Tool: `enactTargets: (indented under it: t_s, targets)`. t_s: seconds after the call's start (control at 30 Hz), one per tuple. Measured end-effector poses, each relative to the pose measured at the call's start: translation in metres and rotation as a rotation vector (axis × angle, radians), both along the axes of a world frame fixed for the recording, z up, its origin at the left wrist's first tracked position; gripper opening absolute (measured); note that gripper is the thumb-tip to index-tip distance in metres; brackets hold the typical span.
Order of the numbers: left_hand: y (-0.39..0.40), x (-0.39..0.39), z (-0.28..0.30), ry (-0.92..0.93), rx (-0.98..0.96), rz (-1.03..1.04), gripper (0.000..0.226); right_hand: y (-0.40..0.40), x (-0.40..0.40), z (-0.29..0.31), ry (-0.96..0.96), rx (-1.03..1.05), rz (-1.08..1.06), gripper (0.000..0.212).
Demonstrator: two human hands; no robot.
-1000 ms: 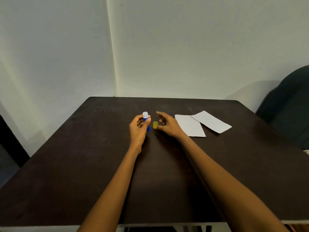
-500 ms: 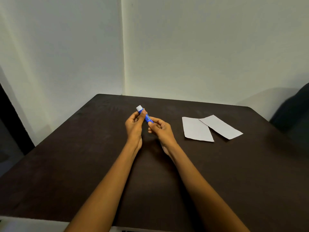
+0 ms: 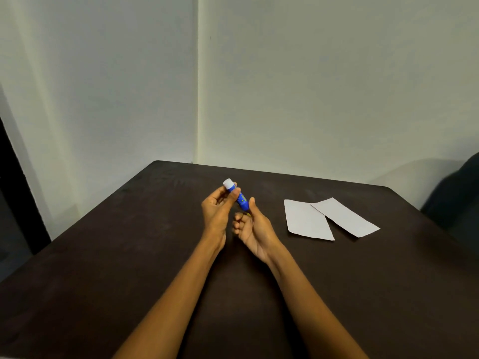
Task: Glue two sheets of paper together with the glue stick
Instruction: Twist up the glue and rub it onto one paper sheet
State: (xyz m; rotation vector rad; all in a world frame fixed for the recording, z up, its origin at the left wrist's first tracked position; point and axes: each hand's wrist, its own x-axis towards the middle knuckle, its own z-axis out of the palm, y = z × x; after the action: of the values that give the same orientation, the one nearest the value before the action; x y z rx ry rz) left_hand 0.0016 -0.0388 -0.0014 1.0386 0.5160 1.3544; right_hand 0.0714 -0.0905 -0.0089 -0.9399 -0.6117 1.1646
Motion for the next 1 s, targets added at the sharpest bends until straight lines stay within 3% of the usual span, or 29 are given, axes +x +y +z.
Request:
enactTargets:
  t_s: [0.1,0.27,0.43,0.6,0.77,0.9,1.0]
  targets:
    - [-0.001,-0.003,0.002,0.014,0.024,0.027,0.026,-0.001,-0.002,0.001,0.068,0.048,0.024,0.028]
    - [0.001,-0.001,0.000,0.045,0.085,-0.029,0.021,0.001,0.000,-0.001,0.044,-0.061,0.045,0.051]
    - [0.003,-0.003,-0.002,0.035,0.071,0.015,0.026,-0.002,0.003,-0.004,0.182,0.001,0.108,0.035]
    - [-0.002,-0.002,-0.005,0.068,0.117,-0.031,0.022,-0.001,0.003,-0.003,0.191,-0.047,0.118,0.051]
    - [-0.001,-0.008,-0.004,0.102,0.109,0.022,0.026,-0.004,0.000,-0.004,0.232,-0.011,0.114,0.033]
    - [-0.006,-0.007,-0.005,0.137,0.131,-0.011,0.021,-0.003,0.001,-0.004,0.219,-0.038,0.121,0.048]
    - [-0.008,-0.007,-0.004,0.125,0.117,0.003,0.019,-0.004,0.001,-0.005,0.235,-0.026,0.141,0.047]
